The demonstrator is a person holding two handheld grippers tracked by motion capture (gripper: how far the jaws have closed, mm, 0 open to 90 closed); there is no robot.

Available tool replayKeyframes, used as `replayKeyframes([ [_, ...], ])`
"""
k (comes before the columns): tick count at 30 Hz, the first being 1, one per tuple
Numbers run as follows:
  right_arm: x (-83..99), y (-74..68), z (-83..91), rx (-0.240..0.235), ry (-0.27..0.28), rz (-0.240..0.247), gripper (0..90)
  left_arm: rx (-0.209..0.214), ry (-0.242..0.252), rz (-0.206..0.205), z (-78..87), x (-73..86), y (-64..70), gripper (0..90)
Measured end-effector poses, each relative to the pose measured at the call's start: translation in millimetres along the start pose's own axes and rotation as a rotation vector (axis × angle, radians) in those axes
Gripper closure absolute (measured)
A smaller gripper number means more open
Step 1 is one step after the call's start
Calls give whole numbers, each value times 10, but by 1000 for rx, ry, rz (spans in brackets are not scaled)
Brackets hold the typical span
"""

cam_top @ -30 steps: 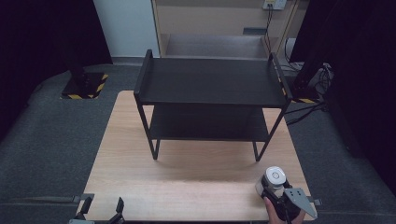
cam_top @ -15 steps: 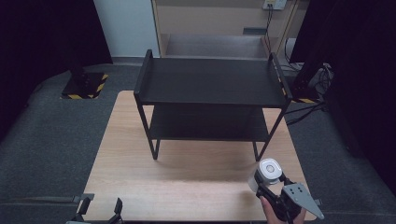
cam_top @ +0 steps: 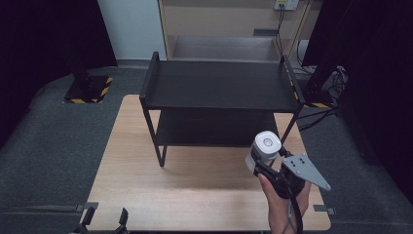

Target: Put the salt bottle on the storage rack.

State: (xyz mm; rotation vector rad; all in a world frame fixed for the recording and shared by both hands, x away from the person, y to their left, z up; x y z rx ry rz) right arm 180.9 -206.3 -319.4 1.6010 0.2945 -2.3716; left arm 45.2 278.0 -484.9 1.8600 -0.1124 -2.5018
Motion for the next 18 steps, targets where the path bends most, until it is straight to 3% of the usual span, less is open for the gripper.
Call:
replayKeyframes([
  [7, -231, -20, -277, 15, -58, 15, 310, 2, 9, 12, -7, 3, -24, 35],
  [18, -390, 16, -516, 39, -89, -7, 310, 3, 8, 25, -43, -1, -70, 36],
])
Point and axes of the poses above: each handheld gripper's, and its own axes: z roughly backward along the jaws, x roughly out of its underside, y roughly to its right, the point moved 3 cm from there along -z, roughly forward along the jaws, and after that the axes turned 15 degrees about -y, right-handed, at the moved point
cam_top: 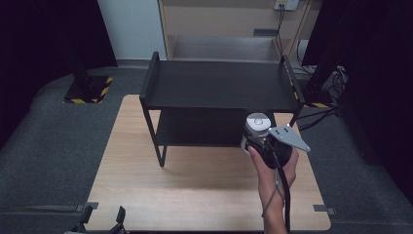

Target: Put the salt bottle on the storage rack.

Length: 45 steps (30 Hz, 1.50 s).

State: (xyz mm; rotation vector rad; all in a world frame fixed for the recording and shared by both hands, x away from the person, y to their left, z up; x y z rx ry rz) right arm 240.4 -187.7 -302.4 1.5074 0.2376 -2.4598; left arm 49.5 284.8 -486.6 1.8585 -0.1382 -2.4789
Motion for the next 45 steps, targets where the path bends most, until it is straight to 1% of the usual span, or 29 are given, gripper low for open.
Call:
replayKeyframes([
  [6, -46, 19, -110, 10, 11, -14, 310, 1, 4, 2, -21, -6, -12, 36],
  [13, -112, -11, -257, 23, 17, -19, 310, 0, 4, 6, -31, -9, -26, 37],
  [14, -112, -11, -257, 23, 17, -19, 310, 0, 4, 6, -31, -9, -26, 37],
  [20, -142, -12, -382, 39, 21, -34, 310, -7, 2, 11, -41, -6, -51, 37],
  [29, -164, -27, -525, 55, 9, -35, 310, -13, -1, 12, -55, -5, -73, 37],
  [33, -152, -39, -567, 67, 7, -29, 309, -13, -2, 16, -66, 1, -78, 37],
  [35, -119, -32, -621, 66, 3, -33, 309, -12, -6, 14, -72, 2, -80, 37],
  [36, -92, -26, -638, 65, 12, -38, 309, -12, -6, 13, -73, 2, -80, 37],
  [38, -74, -12, -642, 61, 18, -48, 309, -13, -6, 12, -73, 2, -81, 37],
  [45, -48, -7, -651, 59, 28, -44, 308, -14, -9, 16, -82, 8, -89, 38],
])
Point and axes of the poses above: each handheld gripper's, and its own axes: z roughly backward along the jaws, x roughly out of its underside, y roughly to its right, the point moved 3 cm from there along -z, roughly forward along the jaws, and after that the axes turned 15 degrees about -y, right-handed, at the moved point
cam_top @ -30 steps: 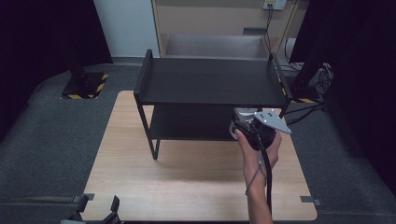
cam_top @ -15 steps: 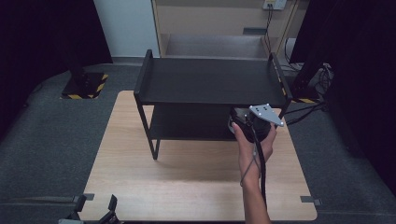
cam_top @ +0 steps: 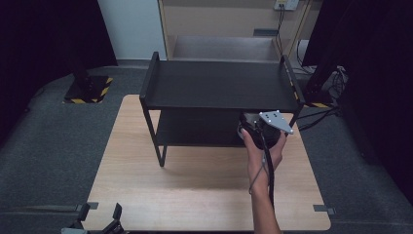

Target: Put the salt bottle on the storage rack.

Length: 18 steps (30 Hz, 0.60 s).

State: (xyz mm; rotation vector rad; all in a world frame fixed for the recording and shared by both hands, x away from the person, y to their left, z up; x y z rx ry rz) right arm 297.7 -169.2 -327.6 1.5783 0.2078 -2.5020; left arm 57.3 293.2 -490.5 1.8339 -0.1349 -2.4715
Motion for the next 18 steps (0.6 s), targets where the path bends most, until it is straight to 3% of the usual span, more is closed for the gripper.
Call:
replayKeyframes([
  [7, 17, 20, -7, -9, 7, -3, 300, 8, 0, -1, -5, 0, 10, 37],
  [13, 55, -15, 14, 9, 24, 2, 182, 7, 2, 0, 6, -2, 1, 37],
  [18, 101, -46, 33, 14, 42, -3, 136, 9, 2, 1, 14, 3, -1, 37],
])
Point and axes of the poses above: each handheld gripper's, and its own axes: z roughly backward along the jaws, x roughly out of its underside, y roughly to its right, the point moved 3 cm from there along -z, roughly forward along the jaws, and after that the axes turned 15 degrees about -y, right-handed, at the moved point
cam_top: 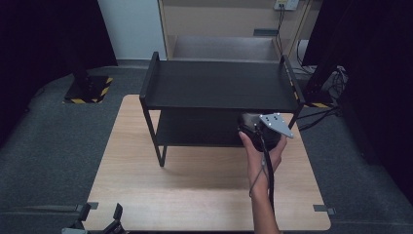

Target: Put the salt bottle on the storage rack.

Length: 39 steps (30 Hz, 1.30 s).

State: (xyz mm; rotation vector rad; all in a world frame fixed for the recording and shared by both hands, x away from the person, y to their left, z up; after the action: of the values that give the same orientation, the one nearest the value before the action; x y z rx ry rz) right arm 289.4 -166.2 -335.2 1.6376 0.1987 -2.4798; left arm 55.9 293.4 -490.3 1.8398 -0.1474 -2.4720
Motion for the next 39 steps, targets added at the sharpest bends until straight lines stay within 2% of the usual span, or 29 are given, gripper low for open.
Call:
replayKeyframes([
  [4, 56, -87, 71, 32, 29, 15, 105, -3, 2, 2, 8, 2, -6, 37],
  [7, 83, -114, 107, 37, 41, 14, 86, -6, 4, 1, 12, 1, -8, 37],
  [9, 171, -171, 199, 47, 67, 12, 53, -8, 6, 2, 19, -3, -10, 37],
  [12, 254, -194, 277, 43, 88, 9, 37, -10, 7, -1, 23, -9, -12, 37],
  [15, 441, -194, 459, 23, 114, 5, 32, -9, 4, -5, 18, -25, -18, 37],
  [17, 572, -158, 566, 1, 121, -7, 32, -8, 2, -11, 7, -34, -15, 37],
  [18, 572, -158, 566, 1, 121, -7, 32, -8, 2, -11, 7, -34, -15, 37],
  [19, 713, -116, 647, -11, 129, -23, 33, -4, -1, -14, -13, -43, -10, 37],
  [23, 1024, -25, 780, -34, 140, -65, 33, 1, -10, -25, -59, -58, 8, 36],
  [24, 1024, -25, 780, -34, 140, -65, 33, 1, -10, -25, -59, -58, 8, 36],
  [25, 1181, 11, 833, -39, 142, -71, 33, 1, -10, -29, -69, -60, 13, 36],
  [27, 1237, 22, 854, -36, 139, -72, 33, 3, -11, -33, -86, -68, 23, 36],
  [28, 1400, 74, 906, -39, 130, -80, 32, 4, -11, -39, -102, -77, 35, 36],
  [32, 1666, 192, 978, -34, 128, -92, 32, 6, -15, -52, -132, -93, 50, 35],
  [39, 1988, 402, 1079, -26, 126, -117, 32, -3, -21, -68, -175, -117, 62, 35],
])
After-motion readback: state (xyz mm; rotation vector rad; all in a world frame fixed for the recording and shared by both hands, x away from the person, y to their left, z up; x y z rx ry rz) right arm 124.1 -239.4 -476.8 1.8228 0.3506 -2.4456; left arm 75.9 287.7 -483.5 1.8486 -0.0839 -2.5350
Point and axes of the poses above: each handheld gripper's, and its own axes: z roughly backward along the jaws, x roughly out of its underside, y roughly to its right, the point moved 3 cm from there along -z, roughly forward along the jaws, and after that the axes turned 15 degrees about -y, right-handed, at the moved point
